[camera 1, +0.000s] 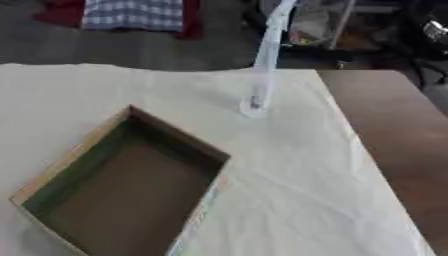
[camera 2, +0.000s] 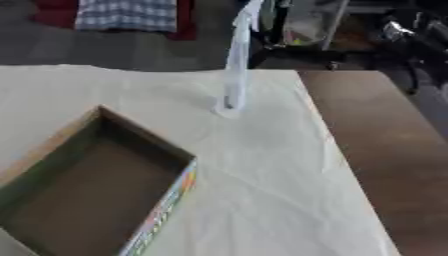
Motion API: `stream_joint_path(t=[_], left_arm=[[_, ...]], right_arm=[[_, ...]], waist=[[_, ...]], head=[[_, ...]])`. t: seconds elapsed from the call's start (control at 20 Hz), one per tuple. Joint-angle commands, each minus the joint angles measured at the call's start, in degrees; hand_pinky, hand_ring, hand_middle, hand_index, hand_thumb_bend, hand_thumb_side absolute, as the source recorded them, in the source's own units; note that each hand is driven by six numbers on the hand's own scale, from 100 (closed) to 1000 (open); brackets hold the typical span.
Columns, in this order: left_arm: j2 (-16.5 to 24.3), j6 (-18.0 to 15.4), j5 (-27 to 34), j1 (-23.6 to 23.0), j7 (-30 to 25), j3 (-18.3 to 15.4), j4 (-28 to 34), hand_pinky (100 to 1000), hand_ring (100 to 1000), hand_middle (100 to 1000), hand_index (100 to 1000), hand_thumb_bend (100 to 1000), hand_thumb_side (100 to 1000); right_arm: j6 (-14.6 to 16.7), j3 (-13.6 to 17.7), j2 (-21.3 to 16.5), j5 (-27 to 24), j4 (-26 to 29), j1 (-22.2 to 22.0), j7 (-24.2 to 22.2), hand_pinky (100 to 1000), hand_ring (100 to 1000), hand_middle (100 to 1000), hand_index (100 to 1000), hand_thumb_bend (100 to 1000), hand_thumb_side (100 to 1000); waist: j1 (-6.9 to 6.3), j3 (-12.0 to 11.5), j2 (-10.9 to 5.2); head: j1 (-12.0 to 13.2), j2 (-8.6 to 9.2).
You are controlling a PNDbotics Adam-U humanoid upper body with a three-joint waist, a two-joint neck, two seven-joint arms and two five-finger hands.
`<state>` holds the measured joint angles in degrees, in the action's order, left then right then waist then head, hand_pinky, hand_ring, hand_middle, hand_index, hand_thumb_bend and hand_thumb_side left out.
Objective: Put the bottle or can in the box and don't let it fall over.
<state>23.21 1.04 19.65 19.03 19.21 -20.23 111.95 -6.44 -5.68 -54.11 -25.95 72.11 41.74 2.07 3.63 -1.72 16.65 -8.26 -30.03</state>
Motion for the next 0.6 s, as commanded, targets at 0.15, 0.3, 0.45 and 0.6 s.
stream_joint_path(t=[0.15, 0.3, 0.45, 0.6], left_arm=[[1.2, 0.0, 0.2, 0.9, -0.5, 0.2, 0.8, 1000, 1000, 1000, 747, 477, 555], [1.1, 0.0, 0.3, 1.2, -0.7, 0.3, 0.8, 1000, 1000, 1000, 748, 476, 555], [0.8, 0.1, 0.5, 1.7, -0.8, 0.4, 0.9, 1000, 1000, 1000, 747, 475, 555], [0.6, 0.3, 0.6, 2.1, -1.1, 0.7, 1.0, 1000, 1000, 1000, 747, 475, 557]], right_arm=[[-0.5, -0.6, 0.1, 1.5, -0.8, 2.9, -0.6, 1000, 1000, 1000, 1000, 100, 528], [-0.9, -1.4, 1.6, 2.4, -1.5, 4.5, -0.9, 1000, 1000, 1000, 1000, 100, 524], [-1.2, -2.2, 3.0, 3.0, -1.9, 5.8, -1.0, 1000, 1000, 1000, 1000, 100, 519], [-1.6, -2.8, 4.3, 3.6, -2.4, 6.8, -0.9, 1000, 1000, 1000, 1000, 100, 521]], waist=[[-0.22, -0.3, -0.61], [-0.25, -0.6, -0.42], [-0.25, -1.1, -0.21], [-0.09, -1.6, -0.17]], head=[[-0.5, 1.33], [-0.8, 1.74], [-1.4, 1.96], [-1.7, 2.26]])
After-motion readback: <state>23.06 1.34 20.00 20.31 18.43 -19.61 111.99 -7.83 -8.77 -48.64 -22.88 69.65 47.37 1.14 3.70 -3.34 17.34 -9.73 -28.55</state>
